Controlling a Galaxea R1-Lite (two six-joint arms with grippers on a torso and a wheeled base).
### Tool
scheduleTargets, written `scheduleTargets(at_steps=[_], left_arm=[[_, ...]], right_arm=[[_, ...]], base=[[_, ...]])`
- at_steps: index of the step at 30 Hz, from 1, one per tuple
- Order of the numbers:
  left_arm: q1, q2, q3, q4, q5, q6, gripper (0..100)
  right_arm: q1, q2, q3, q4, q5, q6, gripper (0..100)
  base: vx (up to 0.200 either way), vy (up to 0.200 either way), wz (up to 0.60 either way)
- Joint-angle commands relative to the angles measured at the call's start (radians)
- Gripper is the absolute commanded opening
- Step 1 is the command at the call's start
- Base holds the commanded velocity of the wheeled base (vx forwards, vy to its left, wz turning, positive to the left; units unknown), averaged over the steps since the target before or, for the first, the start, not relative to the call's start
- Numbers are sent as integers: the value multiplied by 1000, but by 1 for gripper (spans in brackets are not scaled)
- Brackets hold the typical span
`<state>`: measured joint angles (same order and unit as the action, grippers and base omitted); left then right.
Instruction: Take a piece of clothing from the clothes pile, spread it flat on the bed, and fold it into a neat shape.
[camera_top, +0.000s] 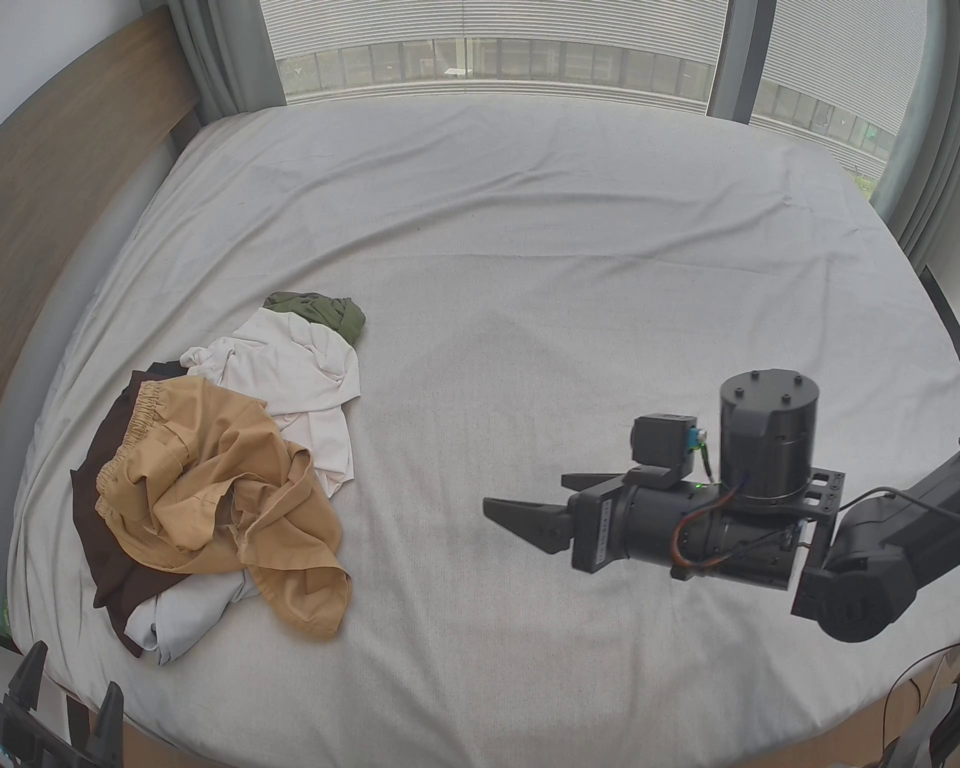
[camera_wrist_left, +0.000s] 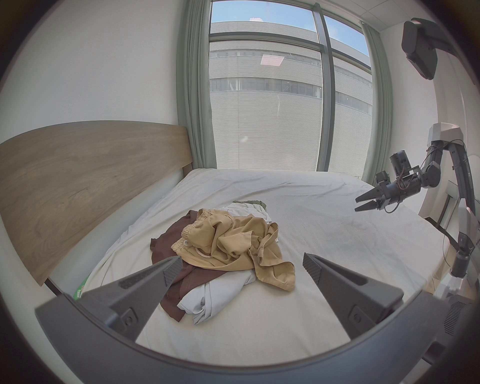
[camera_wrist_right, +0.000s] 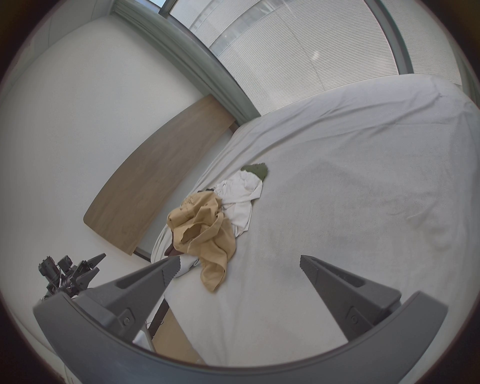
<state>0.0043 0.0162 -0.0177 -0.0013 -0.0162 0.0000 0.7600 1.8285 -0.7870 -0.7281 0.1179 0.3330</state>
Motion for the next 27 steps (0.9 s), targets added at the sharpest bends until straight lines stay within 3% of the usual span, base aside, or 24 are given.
scheduleTargets(at_steps=[1,27], left_arm=[[0,-16,18,0,-1,0,100],[0,-16,18,0,-1,-3,100]], right_arm=[[41,78,-86,45,6,14,100],[186,443,-442,159,-1,66,100]], base=[[0,0,0],[0,0,0]])
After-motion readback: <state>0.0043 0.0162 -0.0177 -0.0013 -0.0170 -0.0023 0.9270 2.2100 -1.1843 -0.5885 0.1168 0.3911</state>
